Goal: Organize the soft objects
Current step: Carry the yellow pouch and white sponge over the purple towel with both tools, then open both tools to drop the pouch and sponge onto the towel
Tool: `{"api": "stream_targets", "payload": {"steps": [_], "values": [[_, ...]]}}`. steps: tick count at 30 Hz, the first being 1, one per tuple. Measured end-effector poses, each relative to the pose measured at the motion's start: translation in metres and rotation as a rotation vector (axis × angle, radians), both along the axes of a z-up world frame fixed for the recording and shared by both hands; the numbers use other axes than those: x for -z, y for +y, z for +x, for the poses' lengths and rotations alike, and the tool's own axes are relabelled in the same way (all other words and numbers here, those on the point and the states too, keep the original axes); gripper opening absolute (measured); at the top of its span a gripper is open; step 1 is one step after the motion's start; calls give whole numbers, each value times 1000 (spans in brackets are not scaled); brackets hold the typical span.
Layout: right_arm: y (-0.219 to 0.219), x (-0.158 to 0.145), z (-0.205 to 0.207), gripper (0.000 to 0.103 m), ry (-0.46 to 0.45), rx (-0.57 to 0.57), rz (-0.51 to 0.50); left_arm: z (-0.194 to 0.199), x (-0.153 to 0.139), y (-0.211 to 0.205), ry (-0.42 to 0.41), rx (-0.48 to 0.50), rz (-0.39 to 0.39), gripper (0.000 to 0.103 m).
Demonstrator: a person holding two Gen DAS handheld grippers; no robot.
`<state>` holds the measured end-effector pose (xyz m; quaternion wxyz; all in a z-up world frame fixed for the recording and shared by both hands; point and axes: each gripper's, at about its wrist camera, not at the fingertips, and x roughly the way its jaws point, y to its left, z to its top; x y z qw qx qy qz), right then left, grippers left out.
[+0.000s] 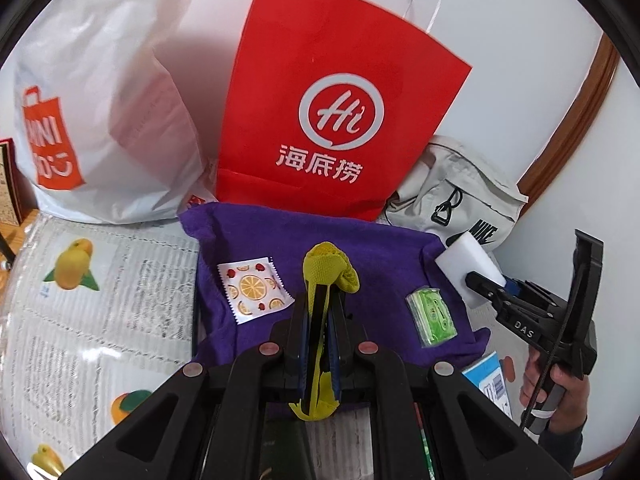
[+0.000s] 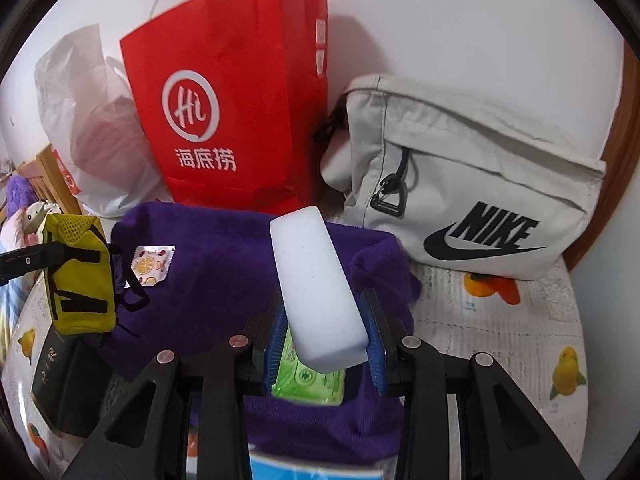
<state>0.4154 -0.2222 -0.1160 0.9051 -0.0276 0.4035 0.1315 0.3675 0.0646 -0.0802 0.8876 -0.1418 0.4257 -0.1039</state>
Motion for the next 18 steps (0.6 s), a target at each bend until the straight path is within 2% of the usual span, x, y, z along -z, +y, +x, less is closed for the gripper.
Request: {"api": "stream_targets", "payload": {"steps": [3,8,18], "values": [[-1,10,15,36,36,-2,14,12,10,-2,32,14,-24,9],[-1,25,33,36,87,0,25,26,28,2,86,12,-18,9],[0,38,56,36,155,-1,19,39,55,7,162,-26,71,16]]}}
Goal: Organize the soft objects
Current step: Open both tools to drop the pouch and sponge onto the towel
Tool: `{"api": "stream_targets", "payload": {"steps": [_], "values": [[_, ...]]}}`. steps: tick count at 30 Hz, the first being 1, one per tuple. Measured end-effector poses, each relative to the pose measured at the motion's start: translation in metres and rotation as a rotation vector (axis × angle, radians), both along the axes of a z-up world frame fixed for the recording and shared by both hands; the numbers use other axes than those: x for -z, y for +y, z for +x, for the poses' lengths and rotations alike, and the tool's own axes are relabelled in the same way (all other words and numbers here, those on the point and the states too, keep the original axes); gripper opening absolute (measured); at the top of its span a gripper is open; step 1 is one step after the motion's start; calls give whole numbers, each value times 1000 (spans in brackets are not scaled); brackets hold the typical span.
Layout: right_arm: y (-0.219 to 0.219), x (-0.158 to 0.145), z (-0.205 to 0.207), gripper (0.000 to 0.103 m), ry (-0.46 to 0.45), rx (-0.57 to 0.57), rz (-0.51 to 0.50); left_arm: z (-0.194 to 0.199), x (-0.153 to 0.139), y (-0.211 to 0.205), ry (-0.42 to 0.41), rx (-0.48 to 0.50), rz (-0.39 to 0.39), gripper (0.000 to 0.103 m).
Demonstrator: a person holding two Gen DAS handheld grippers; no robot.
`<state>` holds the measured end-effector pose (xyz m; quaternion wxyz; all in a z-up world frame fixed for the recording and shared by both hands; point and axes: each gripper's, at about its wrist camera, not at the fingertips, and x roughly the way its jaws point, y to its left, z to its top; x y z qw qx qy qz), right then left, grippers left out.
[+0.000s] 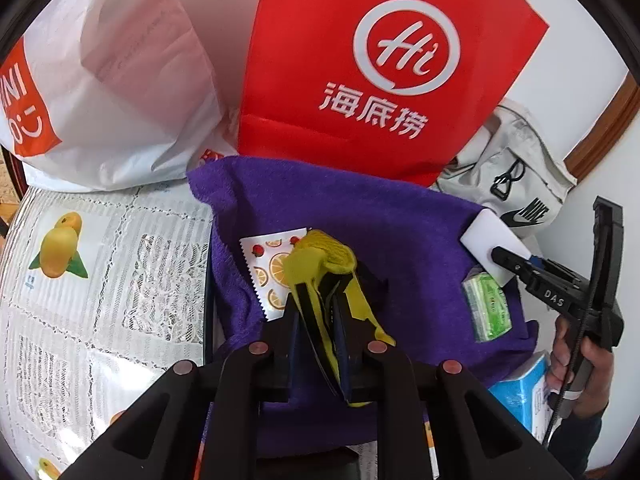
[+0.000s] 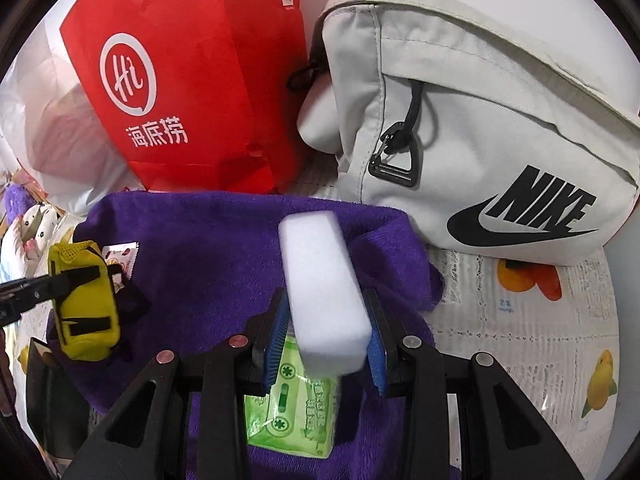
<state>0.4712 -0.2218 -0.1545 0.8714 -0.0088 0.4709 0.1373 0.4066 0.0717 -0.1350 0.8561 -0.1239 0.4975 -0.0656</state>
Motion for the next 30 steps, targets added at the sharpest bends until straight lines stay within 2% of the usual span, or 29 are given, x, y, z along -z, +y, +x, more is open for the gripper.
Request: {"api": "stream_targets", "payload": {"steps": [4,6,8,10,15,17,23,27,30], "values": [[4,1,-1,37,-7,-14,-28,0,1,0,12,12,16,22],[9,-2,-5,43,-23,-25,-43,-1,1,-2,21,21,29,29],[10,-6,-8,56,-42,-22,-53,-4,-1,-2,18,29,48,47],[9,-12,-15,61,-63,-21,-68,-9,-5,-2,9,28,66,57],[7,-30,-37,64,-103,-18,-90,-24,-18,3,-2,10,91,62],[6,-37,-48,69,-128,-18,-84,-31,-23,6,-7,0,96,62],[4,-60,-106,69,-208,-20,-55,-64,-39,16,-41,-44,113,62],[8,-63,-150,69,-185,-44,12,-86,-43,19,-43,-53,97,62],[16,-59,-180,68,-180,-70,-3,-104,-43,19,-47,-49,96,62]]}}
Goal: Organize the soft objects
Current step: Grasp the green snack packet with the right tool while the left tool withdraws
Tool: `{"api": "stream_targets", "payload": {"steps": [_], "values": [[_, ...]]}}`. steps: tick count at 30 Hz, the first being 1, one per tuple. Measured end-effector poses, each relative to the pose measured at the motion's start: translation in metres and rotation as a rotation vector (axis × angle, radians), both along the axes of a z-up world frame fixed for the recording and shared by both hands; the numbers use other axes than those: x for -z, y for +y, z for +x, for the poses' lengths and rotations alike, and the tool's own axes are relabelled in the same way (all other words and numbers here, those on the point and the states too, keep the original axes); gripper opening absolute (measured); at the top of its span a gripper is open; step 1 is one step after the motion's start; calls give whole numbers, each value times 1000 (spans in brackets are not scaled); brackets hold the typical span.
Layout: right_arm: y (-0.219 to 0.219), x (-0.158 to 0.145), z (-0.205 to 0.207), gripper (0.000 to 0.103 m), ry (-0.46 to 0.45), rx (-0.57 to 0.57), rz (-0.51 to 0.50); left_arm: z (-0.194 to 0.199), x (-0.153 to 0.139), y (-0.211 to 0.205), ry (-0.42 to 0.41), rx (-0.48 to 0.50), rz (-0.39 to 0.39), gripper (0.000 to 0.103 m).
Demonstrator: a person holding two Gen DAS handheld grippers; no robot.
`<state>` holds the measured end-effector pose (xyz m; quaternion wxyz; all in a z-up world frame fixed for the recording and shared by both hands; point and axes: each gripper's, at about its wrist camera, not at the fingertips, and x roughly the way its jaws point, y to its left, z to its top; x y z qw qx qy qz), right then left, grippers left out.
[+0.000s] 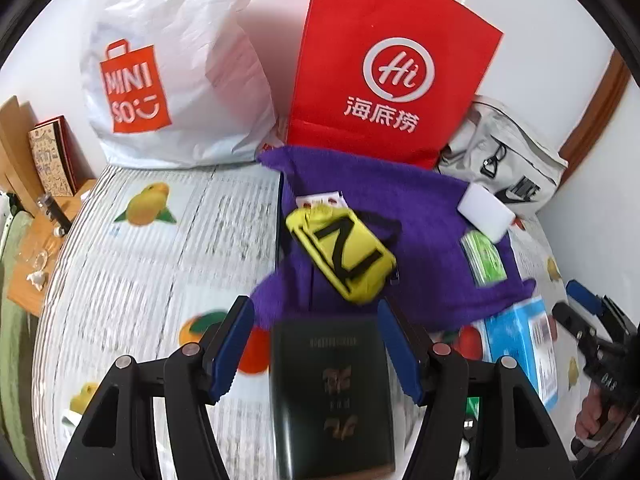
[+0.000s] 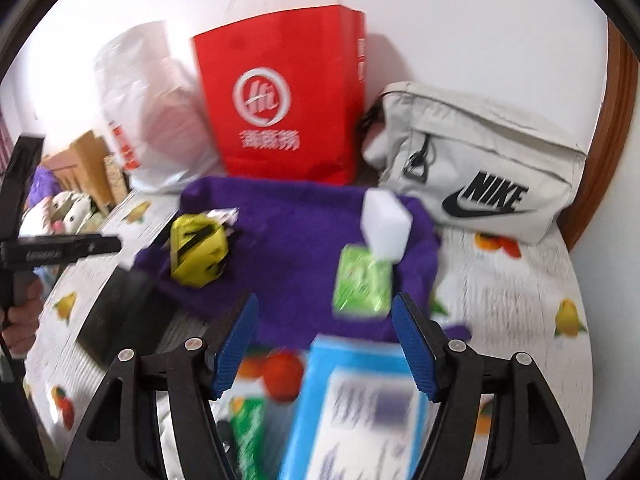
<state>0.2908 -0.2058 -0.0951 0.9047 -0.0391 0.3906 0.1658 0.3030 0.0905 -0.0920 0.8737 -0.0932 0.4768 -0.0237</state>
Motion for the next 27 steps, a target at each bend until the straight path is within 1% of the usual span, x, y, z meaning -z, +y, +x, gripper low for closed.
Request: {"api": "stream_targets", "payload": {"steps": [3,5,6,9,12,16,18,20,21,22,23,24,25,27], "values": [[15,9,-27,59,17,-51,-58,-20,1,0,-2,4,-1,62],[25,17,-40,50,39,-82,-99,-31,1,1,-8,8,-8,62],[31,22,-47,48,51,-101,-124,-37,1,2,-11,7,-14,62],[49,38,-66,47,79,-143,-200,-51,3,4,-20,11,-27,62],[59,56,-73,47,103,-137,-270,-64,6,6,-28,19,-33,62],[63,71,-74,47,133,-96,-333,-77,16,9,-21,33,-36,62],[67,75,-72,45,121,-88,-365,-84,19,10,-19,37,-42,62],[72,78,-69,45,126,-86,-380,-91,22,12,-21,40,-57,62],[73,81,-65,45,146,-84,-378,-94,23,13,-22,44,-64,62],[73,84,-62,38,171,-78,-374,-96,24,14,-21,44,-68,62],[73,88,-59,26,191,-72,-364,-98,25,15,-20,43,-71,62],[71,87,-58,26,185,-58,-357,-101,25,17,-19,43,-76,62],[69,86,-58,14,178,-48,-358,-103,26,18,-18,44,-81,62],[64,78,-60,7,169,-50,-312,-107,26,20,-18,42,-83,62]]}}
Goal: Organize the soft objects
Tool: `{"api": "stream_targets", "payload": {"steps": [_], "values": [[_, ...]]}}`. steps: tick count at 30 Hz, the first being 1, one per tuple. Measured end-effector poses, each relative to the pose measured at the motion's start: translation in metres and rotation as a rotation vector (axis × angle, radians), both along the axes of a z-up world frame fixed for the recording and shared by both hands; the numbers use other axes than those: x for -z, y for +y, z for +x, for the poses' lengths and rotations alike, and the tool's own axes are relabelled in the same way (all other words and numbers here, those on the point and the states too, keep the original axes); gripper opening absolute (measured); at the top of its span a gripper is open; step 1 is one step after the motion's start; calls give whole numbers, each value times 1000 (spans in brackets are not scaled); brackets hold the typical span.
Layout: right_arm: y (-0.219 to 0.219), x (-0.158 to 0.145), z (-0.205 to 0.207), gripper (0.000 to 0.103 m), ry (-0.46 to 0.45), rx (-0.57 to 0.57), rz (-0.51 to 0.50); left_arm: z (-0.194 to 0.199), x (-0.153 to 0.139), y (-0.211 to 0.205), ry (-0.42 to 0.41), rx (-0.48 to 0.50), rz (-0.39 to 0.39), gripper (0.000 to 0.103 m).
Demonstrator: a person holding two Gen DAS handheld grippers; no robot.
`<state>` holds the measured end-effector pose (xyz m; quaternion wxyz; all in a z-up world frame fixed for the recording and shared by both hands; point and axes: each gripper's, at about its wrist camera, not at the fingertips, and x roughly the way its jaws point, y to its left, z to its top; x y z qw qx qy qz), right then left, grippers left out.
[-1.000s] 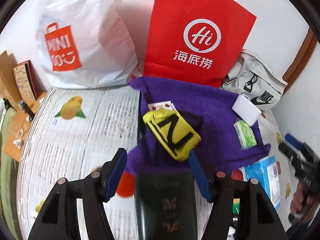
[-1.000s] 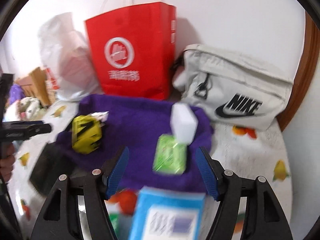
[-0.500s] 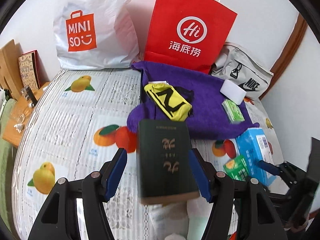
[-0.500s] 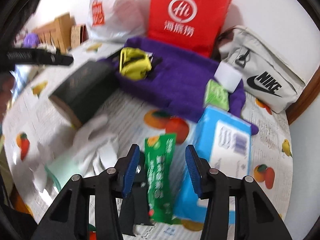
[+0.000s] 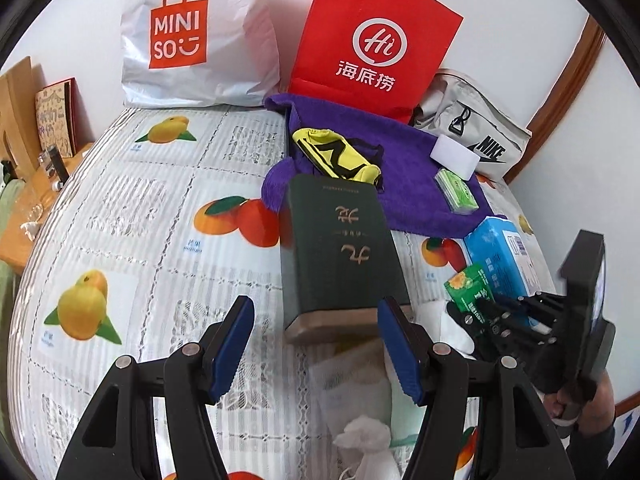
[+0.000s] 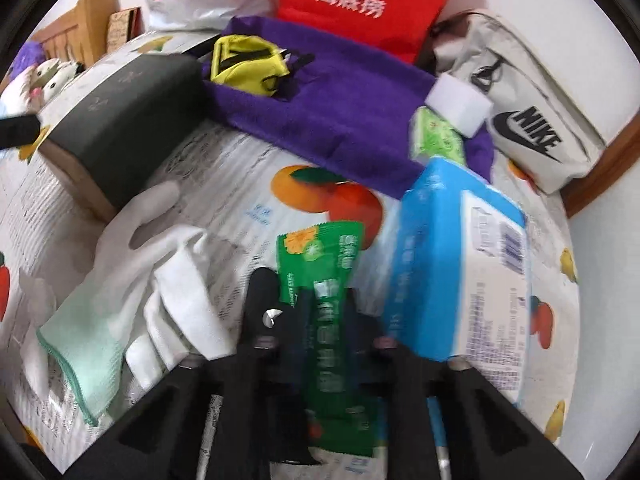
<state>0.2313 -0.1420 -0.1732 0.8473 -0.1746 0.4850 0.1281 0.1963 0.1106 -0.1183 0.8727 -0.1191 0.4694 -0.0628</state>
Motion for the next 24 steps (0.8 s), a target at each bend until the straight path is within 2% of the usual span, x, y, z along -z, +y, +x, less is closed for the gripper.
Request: {"api": "stream_targets", "payload": {"steps": [2,6,14,21,24], "values": [[-6,-11,-4,5,-11,9,52,-2,1,2,1,-6,-4,62],[-8,-25,-17,5,-63,8,68,-8,2,2,4,-10,-8,62],[-35,-59,-64,5,-118,53,186,-33,7,-10,21,13,2,62],[-67,-45,-100,5,-84,110,238,-55,22,-29,58,45,66,62],[-81,-33,-107,5,-51,143,260,-64,31,-33,80,52,61,62]]}}
